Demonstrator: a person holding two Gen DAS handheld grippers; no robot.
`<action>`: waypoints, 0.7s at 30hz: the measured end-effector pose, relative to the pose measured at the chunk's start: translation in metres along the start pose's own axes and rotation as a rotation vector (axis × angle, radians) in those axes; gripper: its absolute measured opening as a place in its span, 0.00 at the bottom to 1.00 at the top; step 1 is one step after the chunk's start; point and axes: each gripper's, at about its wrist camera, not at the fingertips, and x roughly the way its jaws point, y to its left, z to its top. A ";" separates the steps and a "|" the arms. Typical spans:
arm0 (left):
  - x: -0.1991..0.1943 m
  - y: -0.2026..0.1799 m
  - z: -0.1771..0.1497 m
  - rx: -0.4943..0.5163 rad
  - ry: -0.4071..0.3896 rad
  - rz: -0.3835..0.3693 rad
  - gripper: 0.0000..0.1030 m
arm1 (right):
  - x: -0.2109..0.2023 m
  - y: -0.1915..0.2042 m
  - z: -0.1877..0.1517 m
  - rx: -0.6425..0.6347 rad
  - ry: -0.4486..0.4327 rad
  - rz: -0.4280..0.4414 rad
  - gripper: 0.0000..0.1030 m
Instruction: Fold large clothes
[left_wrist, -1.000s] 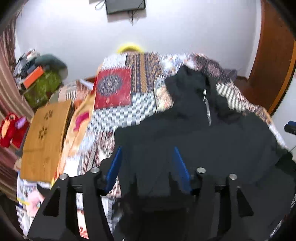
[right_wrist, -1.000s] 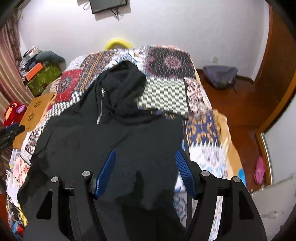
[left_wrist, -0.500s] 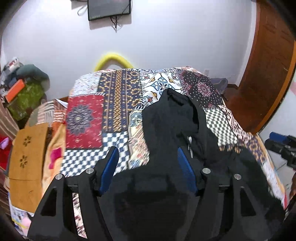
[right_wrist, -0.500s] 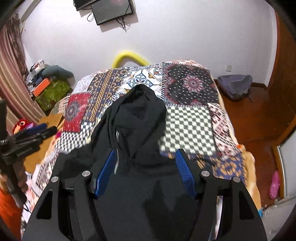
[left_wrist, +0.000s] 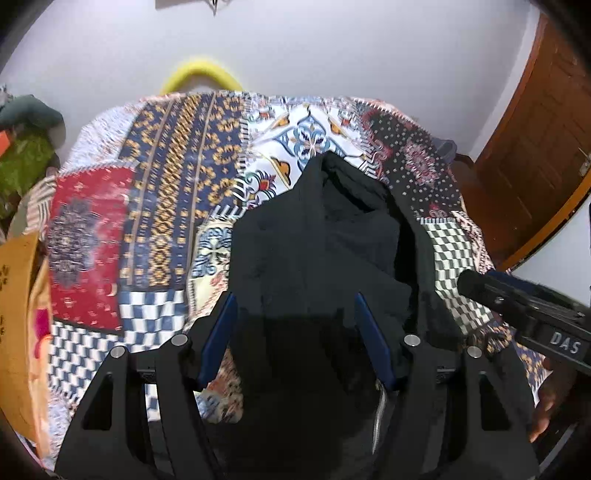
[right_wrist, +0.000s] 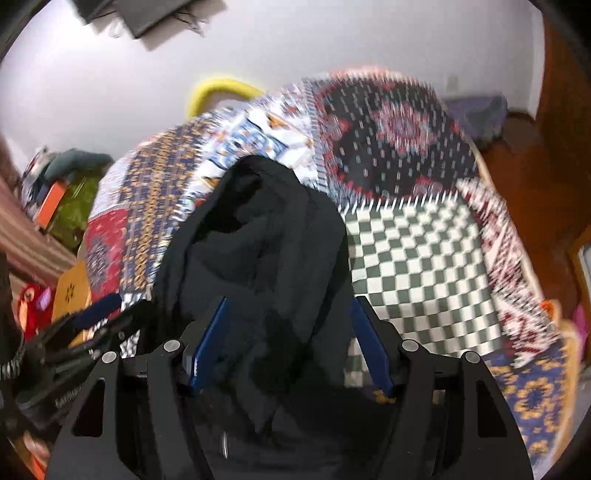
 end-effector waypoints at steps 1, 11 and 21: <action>0.011 0.000 0.001 -0.006 0.014 0.002 0.63 | 0.010 -0.005 -0.001 0.041 0.017 0.011 0.62; 0.060 0.000 -0.009 0.021 0.025 0.131 0.29 | 0.040 -0.027 -0.014 0.082 0.069 0.061 0.22; -0.010 -0.004 -0.020 0.045 -0.022 0.081 0.09 | -0.059 0.007 -0.038 -0.083 -0.035 0.046 0.13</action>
